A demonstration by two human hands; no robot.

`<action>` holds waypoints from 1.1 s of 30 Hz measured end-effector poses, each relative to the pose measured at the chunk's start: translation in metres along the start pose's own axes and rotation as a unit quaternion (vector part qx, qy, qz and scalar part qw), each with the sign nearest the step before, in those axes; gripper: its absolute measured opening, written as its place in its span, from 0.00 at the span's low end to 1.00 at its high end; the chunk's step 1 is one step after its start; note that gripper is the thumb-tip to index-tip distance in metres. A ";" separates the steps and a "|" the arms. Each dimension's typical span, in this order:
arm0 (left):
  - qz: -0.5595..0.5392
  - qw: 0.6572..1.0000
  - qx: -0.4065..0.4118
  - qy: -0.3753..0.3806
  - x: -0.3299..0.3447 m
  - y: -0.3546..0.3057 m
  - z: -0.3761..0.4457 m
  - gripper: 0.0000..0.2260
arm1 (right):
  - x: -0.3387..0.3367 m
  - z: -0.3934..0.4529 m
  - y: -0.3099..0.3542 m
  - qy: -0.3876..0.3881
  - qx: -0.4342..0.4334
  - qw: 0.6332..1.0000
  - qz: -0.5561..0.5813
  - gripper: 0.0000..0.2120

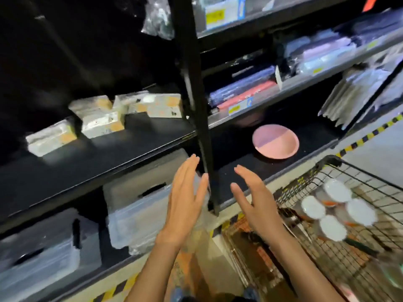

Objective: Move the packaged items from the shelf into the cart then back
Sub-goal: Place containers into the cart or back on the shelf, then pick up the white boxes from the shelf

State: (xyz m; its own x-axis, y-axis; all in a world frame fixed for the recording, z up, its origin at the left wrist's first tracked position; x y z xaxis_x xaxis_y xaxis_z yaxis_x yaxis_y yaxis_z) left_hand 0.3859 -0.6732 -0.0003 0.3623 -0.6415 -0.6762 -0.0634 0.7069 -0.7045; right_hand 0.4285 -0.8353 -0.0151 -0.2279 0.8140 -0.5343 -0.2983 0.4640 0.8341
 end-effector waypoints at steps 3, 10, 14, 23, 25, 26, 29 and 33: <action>0.035 0.997 -0.029 -0.058 -0.060 0.045 -0.038 0.24 | 0.054 -0.007 0.038 0.066 -0.061 0.996 0.008 0.26; 0.028 0.976 -0.132 -0.173 -0.198 0.155 -0.136 0.25 | 0.193 -0.034 0.137 0.135 -0.151 0.978 0.053 0.27; 0.023 0.957 -0.180 -0.225 -0.269 0.206 -0.183 0.21 | 0.270 -0.054 0.197 0.179 -0.174 0.964 0.097 0.27; 0.097 0.932 -0.231 -0.261 -0.358 0.285 -0.235 0.26 | 0.376 -0.063 0.279 0.266 -0.236 0.933 0.058 0.30; 0.100 0.927 -0.237 -0.272 -0.371 0.297 -0.236 0.26 | 0.393 -0.057 0.285 0.284 -0.236 0.929 0.037 0.32; 0.097 0.925 -0.242 -0.277 -0.378 0.303 -0.234 0.25 | 0.401 -0.052 0.288 0.292 -0.234 0.927 0.031 0.32; 0.090 0.918 -0.252 -0.291 -0.396 0.322 -0.222 0.25 | 0.425 -0.037 0.296 0.304 -0.233 0.923 0.026 0.33; 0.094 0.913 -0.263 -0.298 -0.420 0.351 -0.199 0.28 | 0.458 -0.011 0.306 0.322 -0.243 0.915 0.022 0.29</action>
State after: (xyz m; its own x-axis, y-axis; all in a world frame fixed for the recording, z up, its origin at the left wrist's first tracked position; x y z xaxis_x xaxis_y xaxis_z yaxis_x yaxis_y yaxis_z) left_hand 0.0265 -0.2150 -0.0069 0.7309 -0.1365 -0.6687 -0.5576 0.4454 -0.7005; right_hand 0.2223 -0.3244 -0.0064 -0.7024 0.3810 -0.6012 -0.6159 0.0981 0.7817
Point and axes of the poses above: each hand's wrist, its own z-axis towards the middle knuckle, its own x-axis out of the palm, y = z × x, the point moved 3 cm from there along z, towards the middle knuckle, and after that the axes turned 1 degree about z, right-handed, at the moved point
